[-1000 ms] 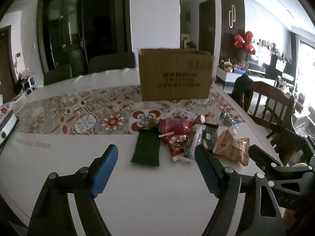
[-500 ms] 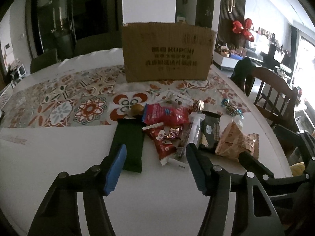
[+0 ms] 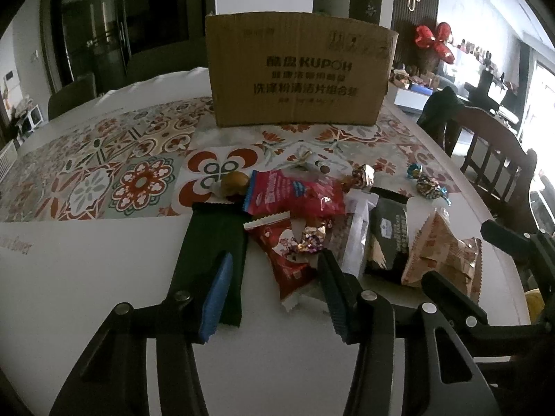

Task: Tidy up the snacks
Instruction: 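Grasp the beige biscuit packet with the right tool while the left tool grasps the red snack packet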

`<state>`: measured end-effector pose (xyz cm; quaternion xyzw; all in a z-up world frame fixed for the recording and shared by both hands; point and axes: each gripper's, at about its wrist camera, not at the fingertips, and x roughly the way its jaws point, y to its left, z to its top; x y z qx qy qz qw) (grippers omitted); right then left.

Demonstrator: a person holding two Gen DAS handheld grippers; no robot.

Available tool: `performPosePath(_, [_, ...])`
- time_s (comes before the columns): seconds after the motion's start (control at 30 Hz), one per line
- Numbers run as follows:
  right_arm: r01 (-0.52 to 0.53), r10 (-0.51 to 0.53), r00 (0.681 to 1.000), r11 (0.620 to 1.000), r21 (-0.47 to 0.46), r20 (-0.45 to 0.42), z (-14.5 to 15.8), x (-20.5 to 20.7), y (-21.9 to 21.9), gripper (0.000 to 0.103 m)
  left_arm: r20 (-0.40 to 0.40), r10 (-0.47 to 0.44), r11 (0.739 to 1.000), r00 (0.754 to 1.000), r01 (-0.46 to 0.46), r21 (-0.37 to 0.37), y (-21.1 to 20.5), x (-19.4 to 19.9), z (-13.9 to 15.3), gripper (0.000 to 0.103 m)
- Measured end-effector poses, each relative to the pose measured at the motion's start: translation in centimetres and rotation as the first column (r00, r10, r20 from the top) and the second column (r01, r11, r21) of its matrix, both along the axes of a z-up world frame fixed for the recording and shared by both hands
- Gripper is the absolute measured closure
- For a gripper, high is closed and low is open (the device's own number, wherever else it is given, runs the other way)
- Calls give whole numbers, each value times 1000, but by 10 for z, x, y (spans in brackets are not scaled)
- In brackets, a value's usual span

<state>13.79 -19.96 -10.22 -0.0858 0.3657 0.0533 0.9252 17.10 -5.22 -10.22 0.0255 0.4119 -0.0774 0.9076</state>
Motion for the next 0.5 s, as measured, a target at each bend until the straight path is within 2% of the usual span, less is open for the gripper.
performPosePath(0.23, [0, 0, 1000, 1000, 6, -23, -5, 5, 2, 23, -5, 2, 1000, 1000, -2, -2, -1, 8, -5, 53])
performPosePath(0.5, [4, -5, 1000, 999, -40, -22, -6, 9, 7, 26, -13, -4, 1000, 1000, 4, 5, -3, 15, -7, 61])
